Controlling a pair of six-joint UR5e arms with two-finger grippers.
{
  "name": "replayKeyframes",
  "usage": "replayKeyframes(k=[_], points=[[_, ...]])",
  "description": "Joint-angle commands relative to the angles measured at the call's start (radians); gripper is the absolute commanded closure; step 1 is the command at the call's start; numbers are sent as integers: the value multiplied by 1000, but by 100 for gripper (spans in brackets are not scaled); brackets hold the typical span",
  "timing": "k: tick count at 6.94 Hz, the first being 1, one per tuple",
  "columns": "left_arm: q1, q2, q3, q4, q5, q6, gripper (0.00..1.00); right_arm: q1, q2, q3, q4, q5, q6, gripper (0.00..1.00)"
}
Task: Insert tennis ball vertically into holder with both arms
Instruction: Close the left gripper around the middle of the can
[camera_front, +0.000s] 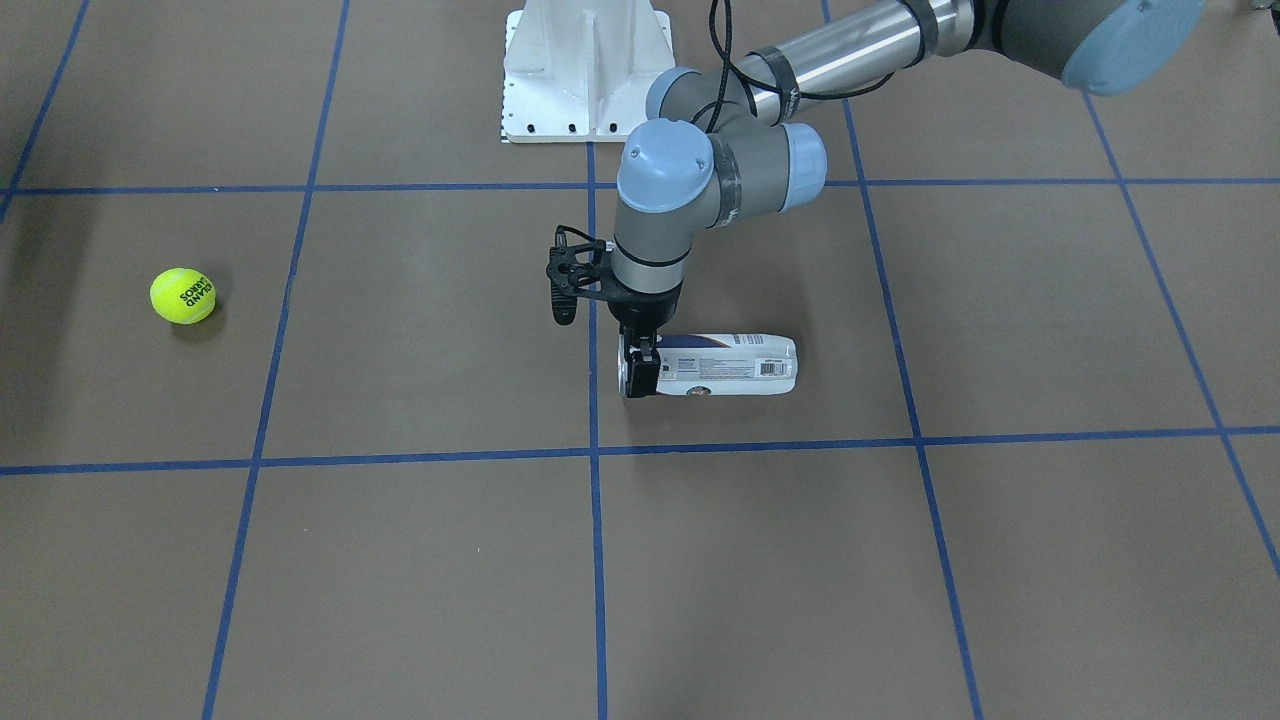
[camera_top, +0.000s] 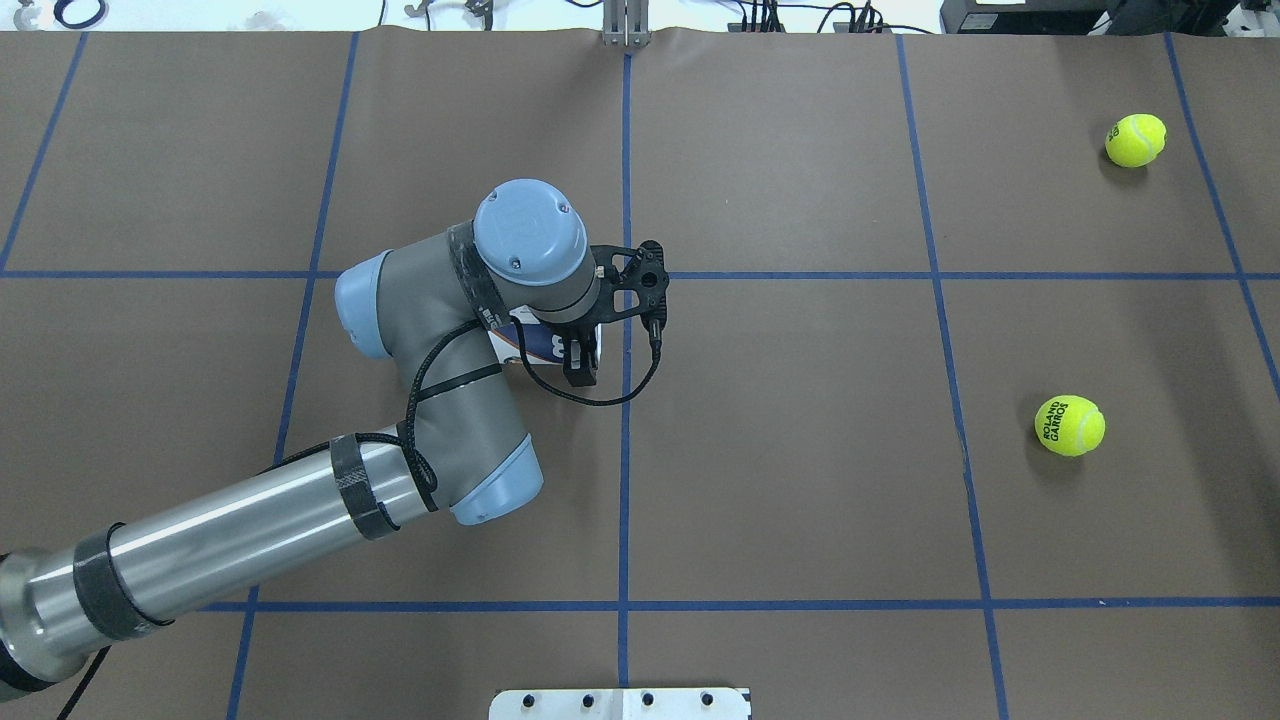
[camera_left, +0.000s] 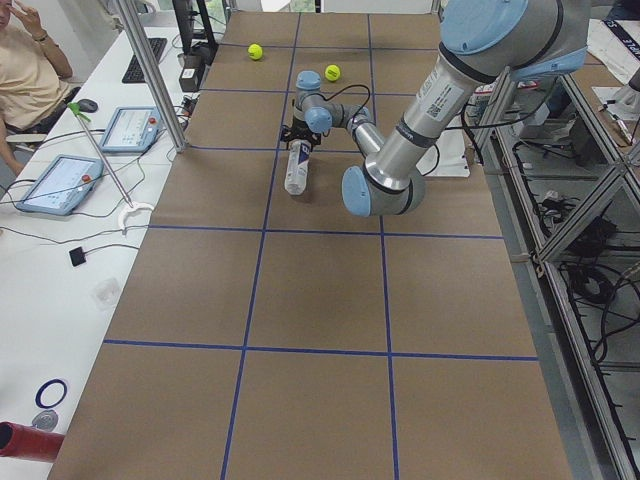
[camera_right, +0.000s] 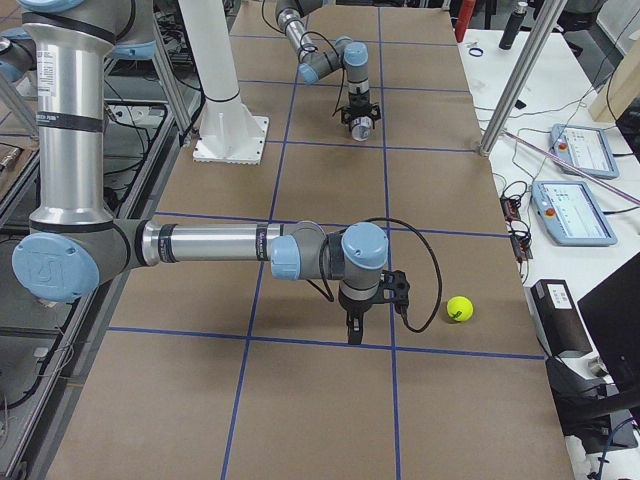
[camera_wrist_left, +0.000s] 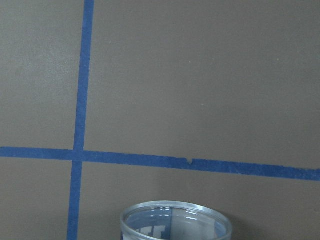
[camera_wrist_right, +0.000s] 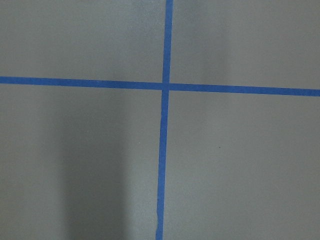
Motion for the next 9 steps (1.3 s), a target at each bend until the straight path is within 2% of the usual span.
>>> replayKeyframes(k=[1, 4, 5, 7, 9], points=[[16, 0, 16, -5, 2, -1, 1, 0, 0, 0, 0, 0, 0, 0], [16, 0, 29, -6, 2, -1, 1, 0, 0, 0, 0, 0, 0, 0], [16, 0, 30, -6, 2, -1, 5, 0, 0, 0, 0, 0, 0, 0], [16, 0, 28, -18, 17, -1, 18, 0, 0, 0, 0, 0, 0, 0], [16, 0, 28, -23, 21, 0, 19, 0, 0, 0, 0, 0, 0, 0]])
